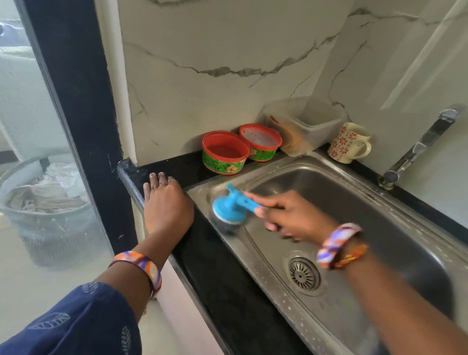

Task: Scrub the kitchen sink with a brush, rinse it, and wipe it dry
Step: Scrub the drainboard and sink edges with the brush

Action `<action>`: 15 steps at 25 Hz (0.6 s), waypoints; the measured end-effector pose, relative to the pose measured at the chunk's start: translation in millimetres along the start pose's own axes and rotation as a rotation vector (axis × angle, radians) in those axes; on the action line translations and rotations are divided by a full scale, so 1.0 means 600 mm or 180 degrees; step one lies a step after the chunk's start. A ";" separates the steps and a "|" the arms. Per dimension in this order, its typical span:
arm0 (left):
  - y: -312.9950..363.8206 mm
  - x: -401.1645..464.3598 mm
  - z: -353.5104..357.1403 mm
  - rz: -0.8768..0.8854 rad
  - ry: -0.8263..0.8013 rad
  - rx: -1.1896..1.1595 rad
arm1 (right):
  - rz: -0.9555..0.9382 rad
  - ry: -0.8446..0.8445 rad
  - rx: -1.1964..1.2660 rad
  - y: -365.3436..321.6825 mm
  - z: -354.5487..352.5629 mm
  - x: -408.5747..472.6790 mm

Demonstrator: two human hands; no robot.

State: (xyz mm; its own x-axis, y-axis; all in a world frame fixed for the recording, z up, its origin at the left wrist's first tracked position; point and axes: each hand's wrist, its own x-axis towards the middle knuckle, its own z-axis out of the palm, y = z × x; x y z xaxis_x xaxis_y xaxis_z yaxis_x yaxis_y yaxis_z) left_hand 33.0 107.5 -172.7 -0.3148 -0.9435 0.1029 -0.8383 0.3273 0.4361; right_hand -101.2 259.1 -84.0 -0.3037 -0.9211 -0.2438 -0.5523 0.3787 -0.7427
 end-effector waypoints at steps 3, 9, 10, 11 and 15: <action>0.005 -0.004 0.000 0.0107 -0.0156 0.0244 | -0.0477 0.0769 0.0020 0.010 0.057 0.060; 0.029 0.011 -0.013 0.0068 -0.0705 0.1071 | -0.0264 0.1455 -0.0372 0.087 -0.013 0.114; 0.036 0.022 -0.015 0.0086 -0.0885 0.1286 | -0.0115 0.1590 -0.0493 0.096 -0.032 0.123; 0.043 0.031 -0.016 0.0112 -0.1062 0.1443 | 0.0108 0.1745 -0.0575 0.105 -0.052 0.137; 0.064 0.064 -0.012 0.0166 -0.1426 0.1732 | 0.0915 0.2174 -0.0121 0.141 -0.143 0.206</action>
State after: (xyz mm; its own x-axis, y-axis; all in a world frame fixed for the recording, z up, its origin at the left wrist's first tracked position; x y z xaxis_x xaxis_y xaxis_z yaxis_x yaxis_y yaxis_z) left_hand -7.9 83.3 -145.4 -0.4156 -0.8523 -0.3174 -0.8838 0.4609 -0.0802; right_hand -252.4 185.4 -123.4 -0.8487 -0.5283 0.0262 -0.4011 0.6106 -0.6828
